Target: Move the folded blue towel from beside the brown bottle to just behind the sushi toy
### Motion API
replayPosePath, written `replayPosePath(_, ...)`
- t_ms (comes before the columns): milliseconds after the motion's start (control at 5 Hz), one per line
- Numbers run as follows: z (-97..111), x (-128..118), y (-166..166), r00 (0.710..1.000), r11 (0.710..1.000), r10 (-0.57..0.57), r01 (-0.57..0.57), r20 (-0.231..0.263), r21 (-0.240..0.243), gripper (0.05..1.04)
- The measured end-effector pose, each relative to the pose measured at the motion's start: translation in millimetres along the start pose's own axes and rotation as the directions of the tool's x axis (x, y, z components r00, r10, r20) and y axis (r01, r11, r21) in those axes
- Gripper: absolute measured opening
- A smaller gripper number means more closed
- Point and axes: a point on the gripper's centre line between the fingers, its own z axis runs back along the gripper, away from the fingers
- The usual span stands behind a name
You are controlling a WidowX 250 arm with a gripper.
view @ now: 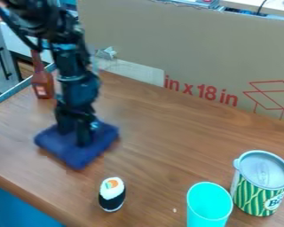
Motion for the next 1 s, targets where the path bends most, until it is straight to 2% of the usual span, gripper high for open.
replayPosePath(200,-6,16,-45,0.999,0.999,-0.024,0.023,-0.026,-0.023,1.001)
replayPosePath(400,-6,22,-55,0.999,0.999,0.034,-0.034,-0.025,-0.008,1.001)
replayPosePath(600,-3,20,-48,0.997,0.996,0.082,-0.081,-0.017,0.020,1.001)
replayPosePath(800,15,5,-30,0.988,0.988,0.151,-0.151,0.024,0.012,1.001)
replayPosePath(1000,47,-12,-18,0.977,0.983,0.185,-0.186,0.107,-0.003,1.000)
